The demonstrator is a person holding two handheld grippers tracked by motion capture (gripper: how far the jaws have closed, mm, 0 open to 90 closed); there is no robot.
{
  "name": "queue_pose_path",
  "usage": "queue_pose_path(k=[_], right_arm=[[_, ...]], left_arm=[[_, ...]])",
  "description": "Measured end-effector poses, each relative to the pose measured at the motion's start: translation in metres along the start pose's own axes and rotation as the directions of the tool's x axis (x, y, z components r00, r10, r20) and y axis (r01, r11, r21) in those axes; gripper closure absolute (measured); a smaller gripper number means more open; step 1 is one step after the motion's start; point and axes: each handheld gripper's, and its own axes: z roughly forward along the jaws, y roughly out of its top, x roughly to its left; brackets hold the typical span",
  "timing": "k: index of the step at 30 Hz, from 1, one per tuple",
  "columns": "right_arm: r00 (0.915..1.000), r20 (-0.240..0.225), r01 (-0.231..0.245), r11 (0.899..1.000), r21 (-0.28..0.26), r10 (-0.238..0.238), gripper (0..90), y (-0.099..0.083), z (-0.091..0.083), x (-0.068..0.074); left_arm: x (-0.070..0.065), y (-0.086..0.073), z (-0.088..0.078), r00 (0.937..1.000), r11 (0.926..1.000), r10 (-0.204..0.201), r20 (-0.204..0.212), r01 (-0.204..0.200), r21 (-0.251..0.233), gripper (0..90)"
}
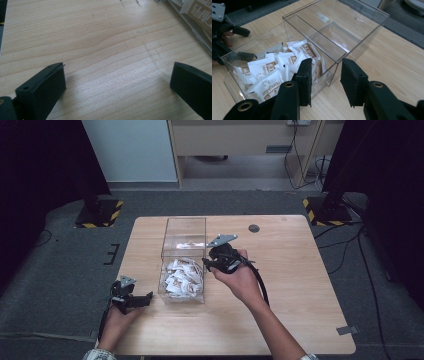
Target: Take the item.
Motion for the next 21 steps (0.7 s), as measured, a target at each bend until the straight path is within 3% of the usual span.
queue_pose_path(k=[13,21], right_arm=[[0.9967,-0.068,0.045,0.999,0.015,-0.044,73.8,0.002,0.027,0.024],[0.9922,-0.104,0.074,0.996,0.045,-0.069,74.4,-0.004,0.046,0.038]], left_arm=[[0.000,0.000,0.000,1.0000,1.0000,0.001,0.001,-0.001,0.000,0.0],[0.000,0.000,0.000,1.0000,1.0000,0.001,0.001,-0.001,0.000,0.0]])
